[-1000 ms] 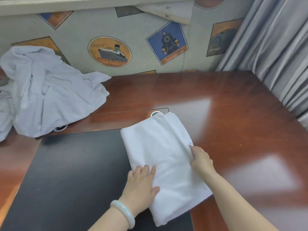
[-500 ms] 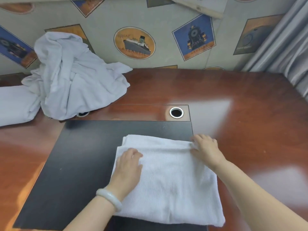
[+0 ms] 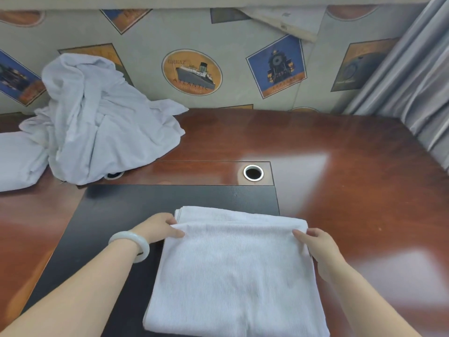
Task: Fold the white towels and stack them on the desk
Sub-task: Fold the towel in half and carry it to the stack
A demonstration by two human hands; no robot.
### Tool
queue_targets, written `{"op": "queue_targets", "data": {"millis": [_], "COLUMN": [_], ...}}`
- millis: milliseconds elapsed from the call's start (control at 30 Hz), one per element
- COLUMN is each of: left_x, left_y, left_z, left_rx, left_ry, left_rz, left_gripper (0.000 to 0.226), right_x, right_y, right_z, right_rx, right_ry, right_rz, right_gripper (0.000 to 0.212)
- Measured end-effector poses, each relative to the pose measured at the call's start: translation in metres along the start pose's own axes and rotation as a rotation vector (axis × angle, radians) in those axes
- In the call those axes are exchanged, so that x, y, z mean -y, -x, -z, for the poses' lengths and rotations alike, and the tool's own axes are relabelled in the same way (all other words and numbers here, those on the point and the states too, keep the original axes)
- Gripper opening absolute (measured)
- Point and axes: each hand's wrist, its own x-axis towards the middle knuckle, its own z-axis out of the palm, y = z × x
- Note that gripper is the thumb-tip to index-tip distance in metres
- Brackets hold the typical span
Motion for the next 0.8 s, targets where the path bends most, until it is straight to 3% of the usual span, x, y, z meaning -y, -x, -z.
{"op": "queue_targets", "data": {"millis": [133,233,333,400,467,533,800], "left_x": [0.011,0.006,-0.011,-0.025,-0.030,-0.026,-0.009], "left_y": [0.023,0.040,0.031,0.011,-0.015,-0.032,-0.033], "left_z": [0.008,0.022,0.032,0.023,0.005,-0.015,-0.022], "left_rx": [0.178,0.277,0.136,-0.096,-0.276,-0.317,-0.373], "left_ry": [0.446,0.610,0.715,0.613,0.327,0.142,0.373], "left_rz": [0.089,-0.042,-0.153,-0.147,-0.097,-0.025,0.043], "left_gripper": [0.018,0.033,0.029,0.014,0.017,0.021,0.023], "right_x": [0.003,0.011,0.022,0.025,0.019,0.014,0.013], "right_y": [0.009,0.023,0.017,0.003,-0.009,-0.015,-0.025], "right_z": [0.013,0.031,0.037,0.024,0.005,-0.008,-0.012], "right_rx": [0.084,0.086,-0.030,-0.106,-0.153,-0.193,-0.247], "right_ry": [-0.052,-0.026,-0.045,-0.024,0.050,0.134,0.278], "right_rz": [0.002,0.117,0.178,0.150,0.090,0.048,0.087], "right_gripper": [0.020,0.021,0.020,0.018,0.018,0.021,0.027]}}
